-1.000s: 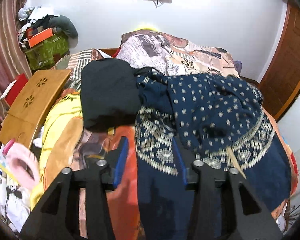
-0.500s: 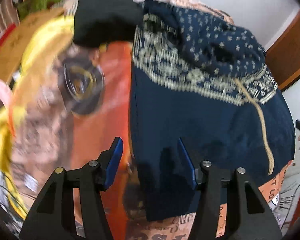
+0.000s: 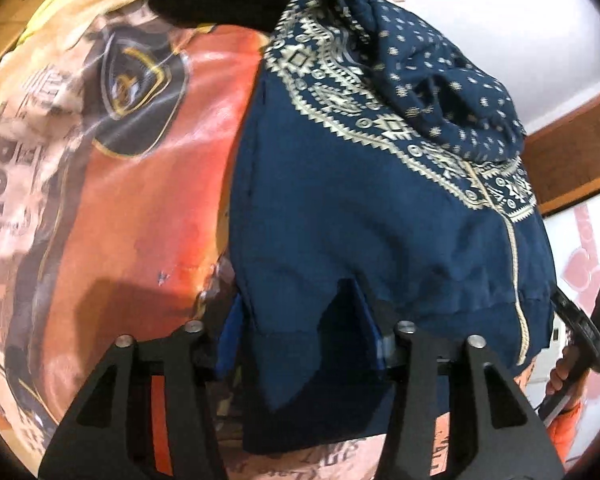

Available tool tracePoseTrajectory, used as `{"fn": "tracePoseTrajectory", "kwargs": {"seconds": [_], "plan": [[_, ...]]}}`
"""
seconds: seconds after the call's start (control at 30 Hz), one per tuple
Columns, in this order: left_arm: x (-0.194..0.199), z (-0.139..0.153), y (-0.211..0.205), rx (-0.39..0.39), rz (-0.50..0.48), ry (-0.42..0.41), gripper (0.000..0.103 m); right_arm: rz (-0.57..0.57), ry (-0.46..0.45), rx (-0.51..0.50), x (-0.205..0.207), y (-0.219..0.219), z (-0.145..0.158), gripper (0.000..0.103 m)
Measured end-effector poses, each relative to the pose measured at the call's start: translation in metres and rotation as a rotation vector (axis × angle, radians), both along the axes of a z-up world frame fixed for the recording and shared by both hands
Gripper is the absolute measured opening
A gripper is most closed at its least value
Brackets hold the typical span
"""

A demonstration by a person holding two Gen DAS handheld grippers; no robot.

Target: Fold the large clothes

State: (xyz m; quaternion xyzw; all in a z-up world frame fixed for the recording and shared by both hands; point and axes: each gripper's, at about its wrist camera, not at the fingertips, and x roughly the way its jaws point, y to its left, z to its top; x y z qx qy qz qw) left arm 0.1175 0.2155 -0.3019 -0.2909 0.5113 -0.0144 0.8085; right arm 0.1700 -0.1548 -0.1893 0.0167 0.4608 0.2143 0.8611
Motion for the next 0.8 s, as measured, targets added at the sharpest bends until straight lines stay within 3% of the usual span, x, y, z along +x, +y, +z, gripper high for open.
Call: {"fn": "tracePoseTrajectory", "kwargs": {"seconds": [0.07, 0.1, 0.17, 0.33, 0.47, 0.67, 0.8], "plan": [[0.002, 0.006, 0.000, -0.020, -0.023, -0.020, 0.014, 0.011, -0.013, 0.022, 0.002, -0.002, 0.008, 0.016], [0.003, 0.010, 0.000, -0.033, -0.038, -0.035, 0.012, 0.022, -0.004, 0.058, 0.004, -0.004, 0.011, 0.011], [0.005, 0.023, 0.000, -0.042, -0.058, -0.076, 0.011, 0.036, 0.013, 0.129, 0.009, -0.006, 0.018, 0.009], [0.021, 0.067, 0.004, -0.062, -0.083, -0.182, 0.009, 0.089, -0.023, 0.178, 0.021, 0.010, 0.043, 0.008], [0.046, 0.111, 0.013, -0.059, -0.084, -0.299, 0.009, 0.106, -0.110, 0.198, 0.043, 0.026, 0.073, 0.007], [0.099, 0.178, 0.031, 0.024, -0.044, -0.466, 0.009, 0.069, -0.250, 0.173, 0.098, 0.038, 0.111, 0.007], [0.143, 0.195, 0.051, 0.065, 0.016, -0.510, 0.009, 0.001, -0.272, 0.189, 0.150, 0.040, 0.120, 0.007]]}}
